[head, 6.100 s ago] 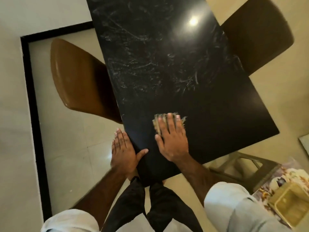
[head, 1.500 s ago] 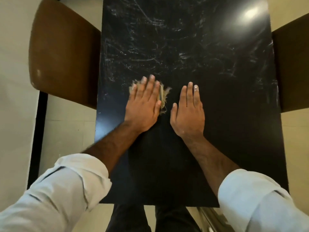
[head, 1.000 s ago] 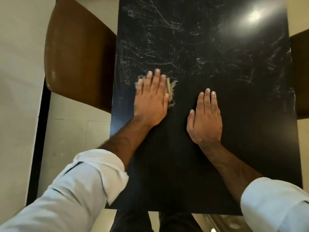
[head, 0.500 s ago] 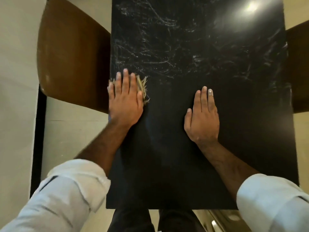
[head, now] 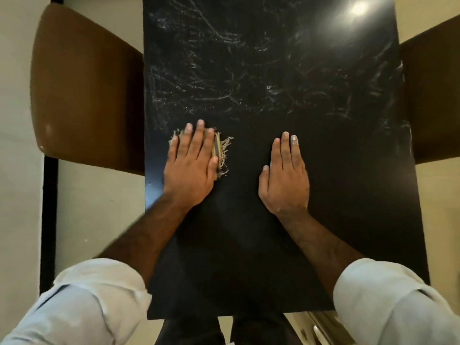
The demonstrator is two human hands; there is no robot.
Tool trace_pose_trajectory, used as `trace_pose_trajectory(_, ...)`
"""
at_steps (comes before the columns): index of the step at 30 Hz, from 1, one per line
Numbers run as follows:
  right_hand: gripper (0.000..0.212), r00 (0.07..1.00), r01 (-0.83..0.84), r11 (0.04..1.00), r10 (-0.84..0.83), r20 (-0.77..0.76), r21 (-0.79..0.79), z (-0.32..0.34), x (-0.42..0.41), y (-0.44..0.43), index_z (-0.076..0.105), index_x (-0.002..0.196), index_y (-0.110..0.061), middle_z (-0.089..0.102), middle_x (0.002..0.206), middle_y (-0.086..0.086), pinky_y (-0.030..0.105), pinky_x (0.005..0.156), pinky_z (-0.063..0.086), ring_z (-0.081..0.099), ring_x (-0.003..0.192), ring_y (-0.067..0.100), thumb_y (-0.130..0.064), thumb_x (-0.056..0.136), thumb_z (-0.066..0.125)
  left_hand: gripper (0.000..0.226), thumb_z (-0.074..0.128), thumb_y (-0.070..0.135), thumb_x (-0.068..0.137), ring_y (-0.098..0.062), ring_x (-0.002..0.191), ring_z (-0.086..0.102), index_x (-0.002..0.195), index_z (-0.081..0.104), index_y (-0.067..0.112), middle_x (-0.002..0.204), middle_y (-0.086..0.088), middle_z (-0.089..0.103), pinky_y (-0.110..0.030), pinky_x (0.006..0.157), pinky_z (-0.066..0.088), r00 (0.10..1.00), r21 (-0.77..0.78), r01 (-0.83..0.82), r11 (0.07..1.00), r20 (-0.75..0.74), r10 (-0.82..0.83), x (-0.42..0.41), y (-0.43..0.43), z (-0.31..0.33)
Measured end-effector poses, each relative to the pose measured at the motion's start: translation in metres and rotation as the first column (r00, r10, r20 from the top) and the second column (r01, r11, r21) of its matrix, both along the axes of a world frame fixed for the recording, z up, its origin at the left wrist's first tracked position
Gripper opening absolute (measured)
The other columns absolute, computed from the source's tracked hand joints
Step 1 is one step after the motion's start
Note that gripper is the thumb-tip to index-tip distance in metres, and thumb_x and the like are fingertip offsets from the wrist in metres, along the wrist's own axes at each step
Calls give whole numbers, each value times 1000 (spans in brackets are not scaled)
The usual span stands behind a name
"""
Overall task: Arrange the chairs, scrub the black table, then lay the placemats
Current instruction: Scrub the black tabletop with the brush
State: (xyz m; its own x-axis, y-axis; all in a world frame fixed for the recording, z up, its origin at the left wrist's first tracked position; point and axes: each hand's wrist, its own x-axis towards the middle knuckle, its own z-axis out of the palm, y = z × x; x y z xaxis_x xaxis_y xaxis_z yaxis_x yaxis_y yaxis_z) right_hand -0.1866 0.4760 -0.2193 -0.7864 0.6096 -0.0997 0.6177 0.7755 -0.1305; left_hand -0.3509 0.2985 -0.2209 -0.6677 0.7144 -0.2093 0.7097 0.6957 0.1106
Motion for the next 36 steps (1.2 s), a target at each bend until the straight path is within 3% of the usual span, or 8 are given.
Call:
trace_pose_trajectory(5,72,997,0,1000,-1,-71,-10,-8,3,3,25,173,-3,14,184,16,47,134,28,8,172,31,-39,112,38,69,18,48,116,-30,172,-5,177,1,20,186,-8,-8,-60,137,7,994,59,-108,992,-23,110,7,51,-5)
trace_pose_trajectory(13,66,936,-18,974,-63,-346,-225,-9,11,8,25,173,-2,21,182,16,53,136,22,15,171,26,-36,116,32,75,19,50,115,-33,171,-10,176,-5,15,184,-12,-14,-60,137,6,986,62,160,985,33,-162,53,117,2)
trace_pose_trajectory(16,69,949,3,983,-61,-309,-185,3,8,5,26,174,-7,14,184,15,55,135,24,13,171,30,-41,114,35,74,20,47,116,-26,170,-15,176,-8,13,184,-9,-18,-56,138,-1,989,175,14,984,146,-40,35,86,15)
trace_pose_trajectory(19,80,984,-10,997,-3,-176,-75,10,-18,-11,20,176,-13,3,185,15,57,132,25,3,171,36,-52,109,40,74,14,50,115,-23,171,-15,176,-2,14,184,-7,-16,-55,139,0,983,139,-134,981,146,113,20,30,8)
trace_pose_trajectory(23,78,995,-65,995,60,-77,-70,3,-58,-39,16,178,-25,0,186,11,60,134,18,-1,171,38,-60,111,34,72,7,52,115,-23,171,-11,177,1,15,185,-6,-11,-53,139,3,996,68,-66,996,67,61,24,16,-11)
trace_pose_trajectory(26,73,998,-50,997,47,-45,-57,-5,-39,-38,13,178,-32,0,186,9,62,135,17,0,171,40,-58,112,34,71,12,49,116,-23,171,-10,177,-2,15,185,-5,-13,-53,139,3,998,56,-59,997,32,57,23,17,-17)
trace_pose_trajectory(31,74,983,175,984,-174,64,-17,0,32,20,8,177,-38,-4,185,14,70,130,20,-1,168,49,-60,111,35,72,18,47,116,-23,171,-10,176,-5,16,185,-4,-16,-53,139,4,997,37,-77,996,1,77,27,19,-20)
trace_pose_trajectory(36,74,963,265,964,-264,51,-7,-5,-17,65,13,177,-34,3,185,16,70,129,25,2,168,49,-58,110,33,71,17,45,116,-24,172,-8,176,-3,14,185,-6,-13,-54,139,7,996,15,-80,997,-27,80,27,22,-21)
